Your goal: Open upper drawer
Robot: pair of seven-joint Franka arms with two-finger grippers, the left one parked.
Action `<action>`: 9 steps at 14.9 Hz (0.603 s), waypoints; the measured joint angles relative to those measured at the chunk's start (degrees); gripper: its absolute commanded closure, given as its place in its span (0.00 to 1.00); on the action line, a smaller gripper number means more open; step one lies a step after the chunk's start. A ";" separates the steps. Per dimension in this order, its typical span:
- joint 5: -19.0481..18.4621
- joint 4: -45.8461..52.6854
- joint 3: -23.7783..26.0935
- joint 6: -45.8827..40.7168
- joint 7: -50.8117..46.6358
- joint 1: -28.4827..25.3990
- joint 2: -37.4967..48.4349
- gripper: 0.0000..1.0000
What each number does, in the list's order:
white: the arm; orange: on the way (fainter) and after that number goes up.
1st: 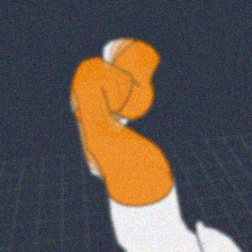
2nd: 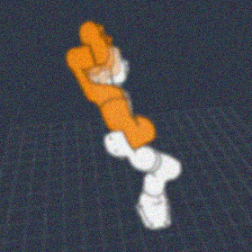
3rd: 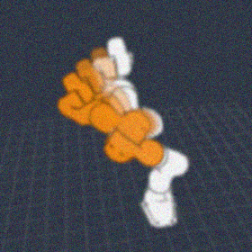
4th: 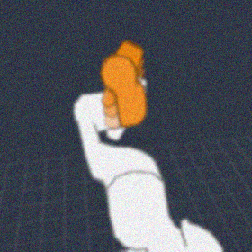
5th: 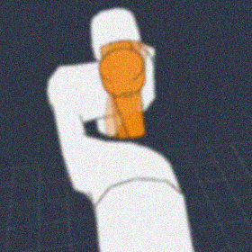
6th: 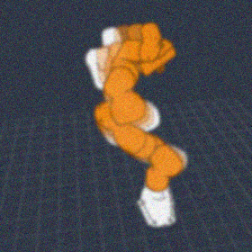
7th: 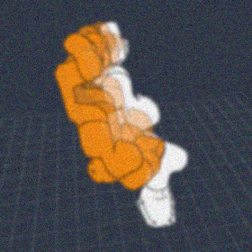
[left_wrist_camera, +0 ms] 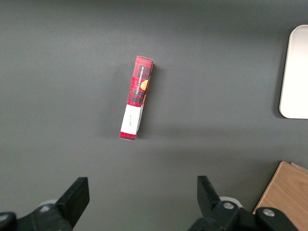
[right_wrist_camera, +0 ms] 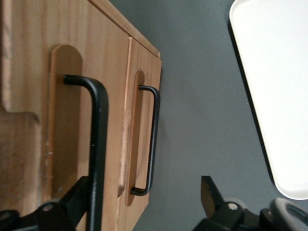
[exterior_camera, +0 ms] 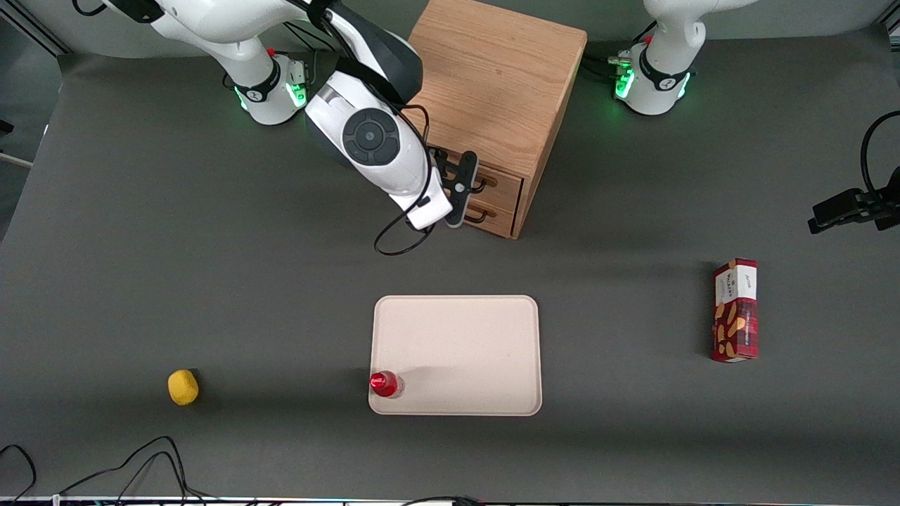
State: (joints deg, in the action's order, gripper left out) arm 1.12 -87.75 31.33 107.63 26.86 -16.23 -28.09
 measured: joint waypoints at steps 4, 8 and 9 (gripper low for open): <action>-0.32 0.01 0.13 0.30 0.04 -0.01 -0.40 0.00; -0.64 0.07 -0.28 0.59 0.49 0.04 -0.52 0.00; -0.73 0.07 -0.53 0.65 0.79 0.15 -0.55 0.00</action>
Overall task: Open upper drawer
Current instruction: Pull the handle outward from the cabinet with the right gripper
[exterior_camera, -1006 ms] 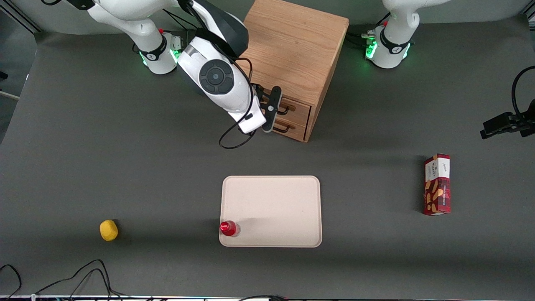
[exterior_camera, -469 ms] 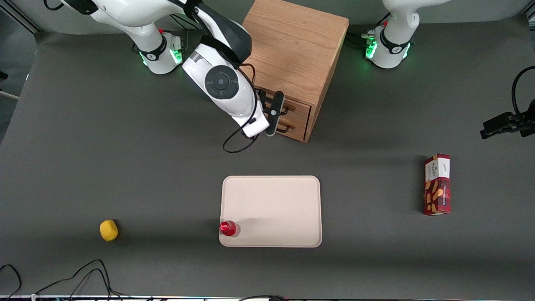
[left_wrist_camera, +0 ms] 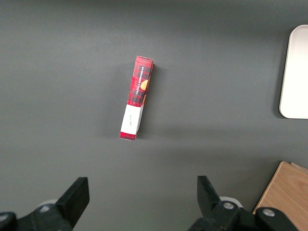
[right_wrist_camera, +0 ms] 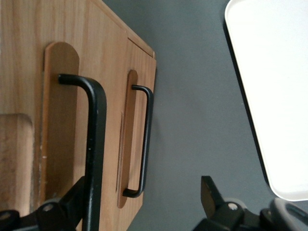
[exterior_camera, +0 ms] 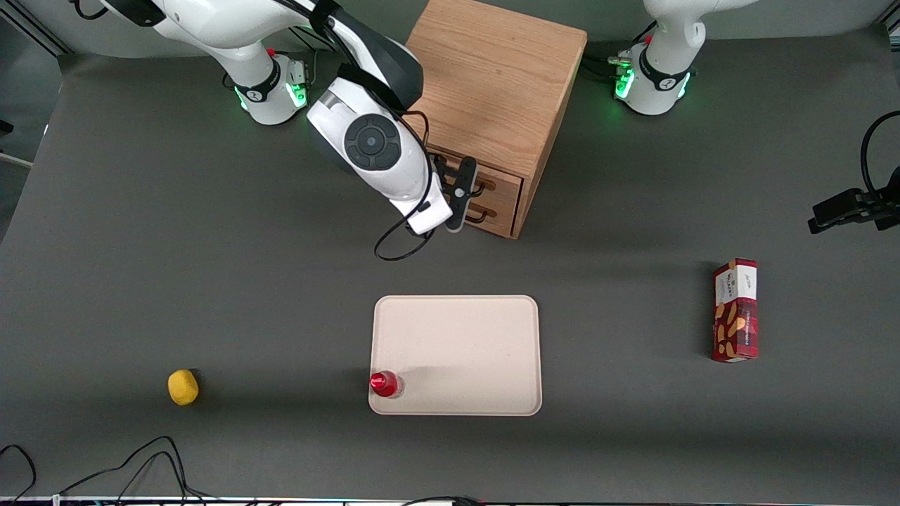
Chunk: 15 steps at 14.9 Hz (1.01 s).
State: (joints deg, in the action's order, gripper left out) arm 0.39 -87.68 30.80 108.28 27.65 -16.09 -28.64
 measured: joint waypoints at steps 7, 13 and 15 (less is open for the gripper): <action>-0.07 0.49 -1.22 0.77 1.26 0.53 -0.26 0.00; -0.07 2.45 -2.87 0.79 1.71 0.92 -1.20 0.00; -0.08 3.27 -3.60 0.80 2.57 0.98 -1.70 0.00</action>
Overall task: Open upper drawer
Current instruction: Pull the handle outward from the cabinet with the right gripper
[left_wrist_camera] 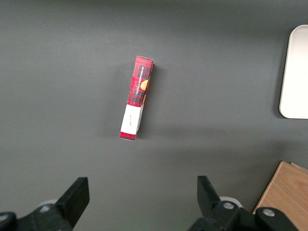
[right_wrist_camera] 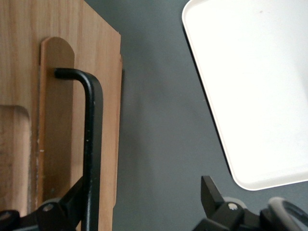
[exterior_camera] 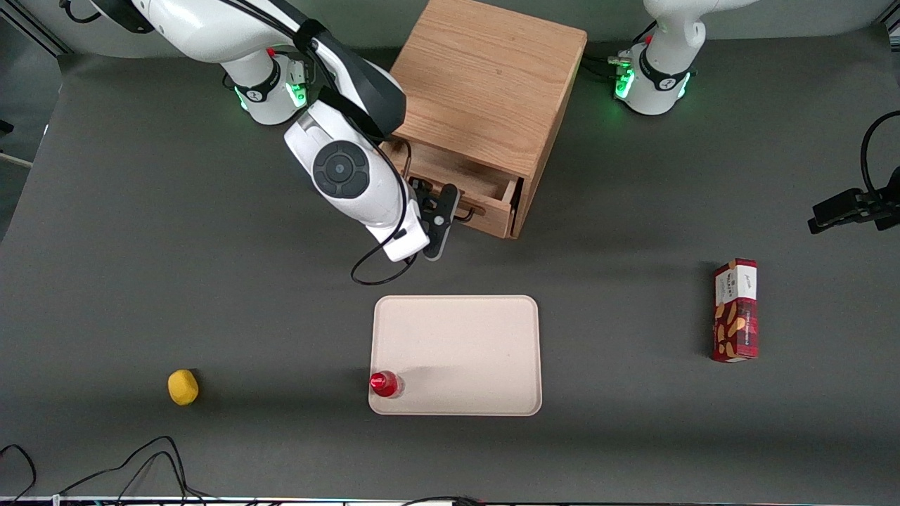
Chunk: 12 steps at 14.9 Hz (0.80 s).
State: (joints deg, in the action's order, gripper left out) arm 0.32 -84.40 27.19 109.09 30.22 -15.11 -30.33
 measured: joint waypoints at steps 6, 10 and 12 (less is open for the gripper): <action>0.00 2.17 -1.13 0.37 1.40 0.72 -1.46 0.00; 0.00 3.65 -2.32 1.60 2.65 0.96 -2.64 0.00; 0.00 3.96 -3.00 2.57 3.47 0.99 -3.09 0.00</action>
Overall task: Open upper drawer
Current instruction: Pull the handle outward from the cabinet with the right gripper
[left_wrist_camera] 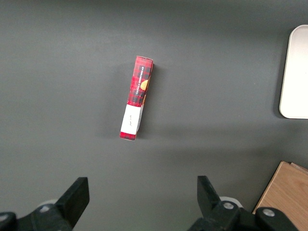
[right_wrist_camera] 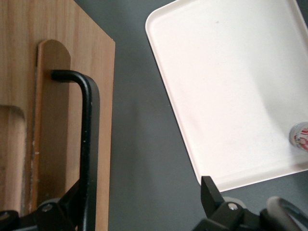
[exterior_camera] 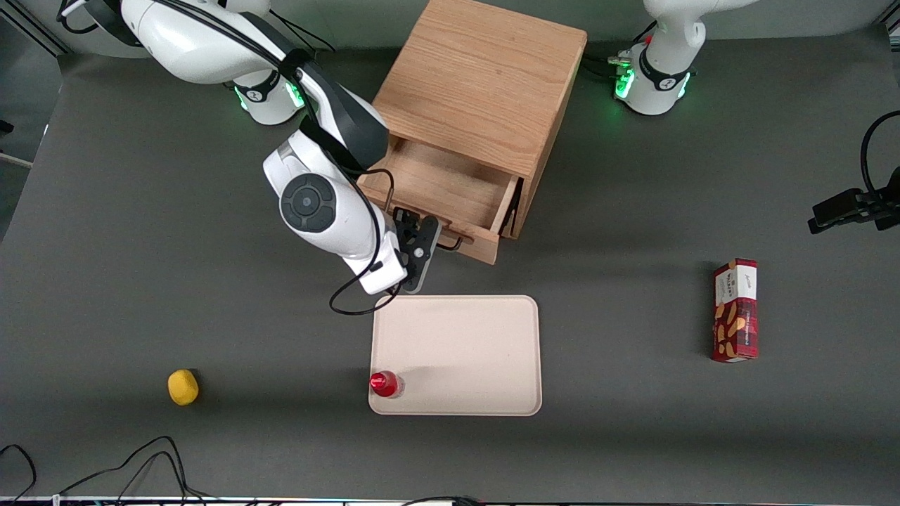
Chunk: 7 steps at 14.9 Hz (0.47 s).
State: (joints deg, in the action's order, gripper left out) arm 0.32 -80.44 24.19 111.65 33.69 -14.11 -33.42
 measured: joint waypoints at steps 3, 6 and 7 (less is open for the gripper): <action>0.00 0.48 -0.76 0.93 0.66 0.34 -0.55 0.00; 0.00 1.71 -0.84 1.04 1.33 1.04 -1.36 0.00; 0.00 2.05 -0.88 1.04 1.51 1.19 -1.55 0.00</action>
State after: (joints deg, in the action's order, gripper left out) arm 0.32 -78.39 23.31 112.70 35.20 -12.93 -34.97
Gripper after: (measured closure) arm 0.000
